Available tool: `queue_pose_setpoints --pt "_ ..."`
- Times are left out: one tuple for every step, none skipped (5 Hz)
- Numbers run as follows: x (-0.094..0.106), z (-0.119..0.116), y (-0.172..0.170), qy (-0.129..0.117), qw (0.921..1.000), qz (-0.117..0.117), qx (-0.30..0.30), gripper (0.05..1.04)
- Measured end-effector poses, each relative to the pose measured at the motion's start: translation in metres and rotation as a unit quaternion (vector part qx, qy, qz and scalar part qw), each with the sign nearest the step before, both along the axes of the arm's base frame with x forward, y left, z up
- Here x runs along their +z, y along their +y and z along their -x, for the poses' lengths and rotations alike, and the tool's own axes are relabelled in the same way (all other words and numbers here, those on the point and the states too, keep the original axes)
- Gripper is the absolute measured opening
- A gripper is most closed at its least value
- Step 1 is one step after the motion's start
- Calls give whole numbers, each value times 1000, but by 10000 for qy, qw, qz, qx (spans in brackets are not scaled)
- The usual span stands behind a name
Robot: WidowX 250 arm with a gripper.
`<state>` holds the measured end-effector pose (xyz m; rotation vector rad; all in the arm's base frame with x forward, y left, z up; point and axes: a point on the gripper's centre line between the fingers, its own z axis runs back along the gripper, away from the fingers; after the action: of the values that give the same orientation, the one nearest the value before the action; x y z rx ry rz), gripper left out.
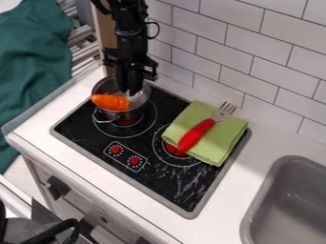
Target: Take the carrot out of the pot and put between the stoves.
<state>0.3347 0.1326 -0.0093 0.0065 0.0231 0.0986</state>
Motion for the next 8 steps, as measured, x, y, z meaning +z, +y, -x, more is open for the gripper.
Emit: queue_pose_setpoints --pt "24 -13 -8 -368 9991 -184 -91 54" --pt "39 -18 -13 -614 9977 -250 -129 69" --pt "41 -13 -13 -755 9970 -168 12 211" --pt "37 0 6 -716 9968 -110 322 464" --pt "36 10 29 -743 9956 -88 558 784" --pt "26 14 36 -606 9973 -17 411 1007" --pt "14 18 41 -467 9984 69 319 1007" --pt "6 21 40 -301 9992 161 206 1003"
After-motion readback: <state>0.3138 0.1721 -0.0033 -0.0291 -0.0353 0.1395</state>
